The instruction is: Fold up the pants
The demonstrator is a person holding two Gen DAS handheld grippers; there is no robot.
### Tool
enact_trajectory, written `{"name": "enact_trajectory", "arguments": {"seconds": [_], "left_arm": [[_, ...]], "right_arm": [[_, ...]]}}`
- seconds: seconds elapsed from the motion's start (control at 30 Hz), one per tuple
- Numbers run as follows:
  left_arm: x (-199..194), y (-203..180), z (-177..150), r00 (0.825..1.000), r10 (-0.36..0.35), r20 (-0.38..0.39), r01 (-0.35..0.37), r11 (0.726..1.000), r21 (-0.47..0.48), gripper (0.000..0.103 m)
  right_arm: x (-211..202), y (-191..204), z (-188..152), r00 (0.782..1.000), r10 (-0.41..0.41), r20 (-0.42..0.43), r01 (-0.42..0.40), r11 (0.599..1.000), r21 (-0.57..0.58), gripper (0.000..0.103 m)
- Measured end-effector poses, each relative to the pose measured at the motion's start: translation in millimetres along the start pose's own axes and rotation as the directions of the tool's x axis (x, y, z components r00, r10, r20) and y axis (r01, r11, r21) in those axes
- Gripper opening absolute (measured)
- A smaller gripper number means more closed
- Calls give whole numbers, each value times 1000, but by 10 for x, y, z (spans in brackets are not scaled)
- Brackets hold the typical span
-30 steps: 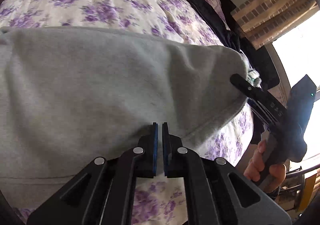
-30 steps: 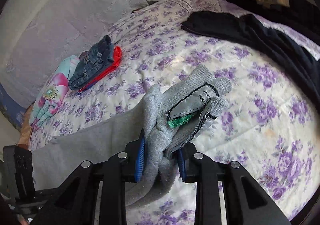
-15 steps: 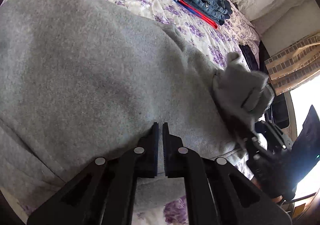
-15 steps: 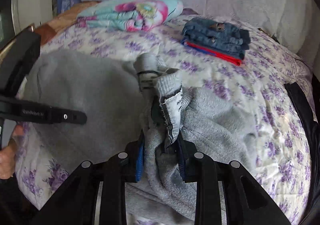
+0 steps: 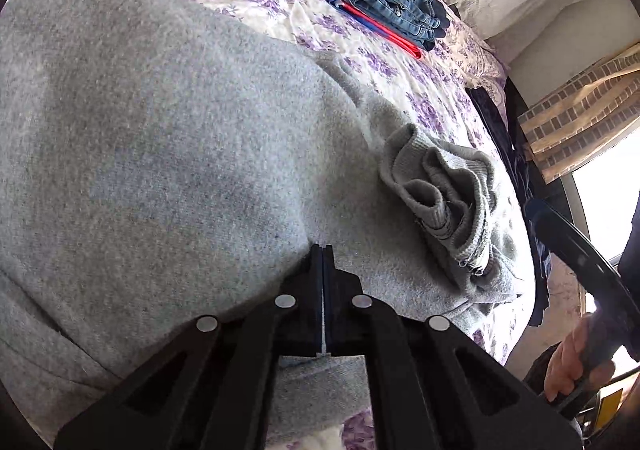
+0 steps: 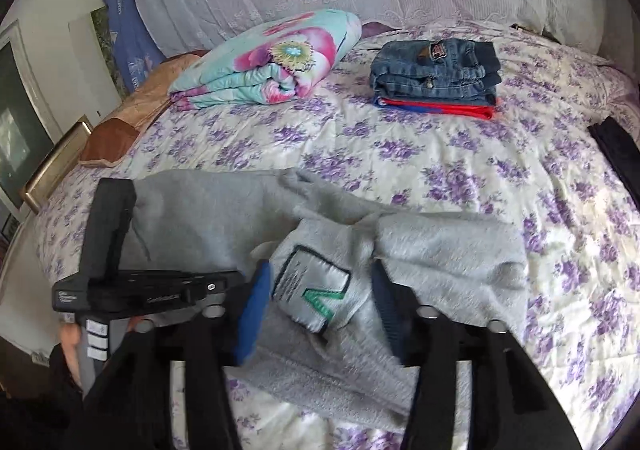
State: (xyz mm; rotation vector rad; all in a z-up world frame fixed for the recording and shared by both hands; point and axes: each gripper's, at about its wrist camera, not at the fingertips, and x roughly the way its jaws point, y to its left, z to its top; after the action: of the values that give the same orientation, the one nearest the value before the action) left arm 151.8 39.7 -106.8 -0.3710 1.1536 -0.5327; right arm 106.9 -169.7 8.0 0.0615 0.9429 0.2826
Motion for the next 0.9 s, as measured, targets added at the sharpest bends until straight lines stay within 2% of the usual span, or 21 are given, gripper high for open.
{"name": "enact_trajectory", "arguments": {"seconds": [0.07, 0.13, 0.17, 0.2, 0.33, 0.43, 0.5, 0.63, 0.7, 0.77, 0.9], "left_arm": [[1, -5, -2, 1000, 1, 1, -1, 1000, 0, 1], [-1, -13, -6, 1000, 1, 2, -2, 1000, 2, 1], [3, -16, -1, 1000, 2, 2, -2, 1000, 2, 1], [7, -18, 5, 1000, 3, 2, -3, 1000, 3, 1], [12, -16, 10, 1000, 2, 2, -2, 1000, 6, 1], [13, -15, 11, 1000, 4, 4, -4, 1000, 9, 1], [17, -14, 13, 1000, 4, 4, -4, 1000, 9, 1], [22, -15, 17, 1000, 6, 4, -6, 1000, 11, 1], [30, -17, 21, 1000, 10, 5, -10, 1000, 13, 1], [37, -20, 27, 1000, 11, 5, -11, 1000, 17, 1], [43, -11, 37, 1000, -1, 10, 1, 1000, 18, 1]], "right_arm": [[214, -19, -15, 998, 34, -56, -33, 999, 20, 16], [560, -43, -100, 990, -2, -142, 5, 1000, 24, 15], [696, -85, -146, 987, 15, -158, -7, 999, 51, 14], [702, -98, -158, 991, 22, -133, -14, 998, 63, 13], [634, -57, -41, 978, 6, -208, 9, 997, 72, 13], [513, -6, 91, 985, 12, -175, -2, 998, 60, 16], [510, -5, 183, 988, -29, -151, 37, 998, 46, 16], [849, -122, 264, 977, -52, -207, 68, 995, 67, 13], [936, -148, 274, 979, -47, -197, 62, 996, 70, 13], [881, -125, 301, 978, -49, -200, 65, 995, 75, 13], [496, -32, 240, 990, 2, -139, 6, 998, 62, 22]]}}
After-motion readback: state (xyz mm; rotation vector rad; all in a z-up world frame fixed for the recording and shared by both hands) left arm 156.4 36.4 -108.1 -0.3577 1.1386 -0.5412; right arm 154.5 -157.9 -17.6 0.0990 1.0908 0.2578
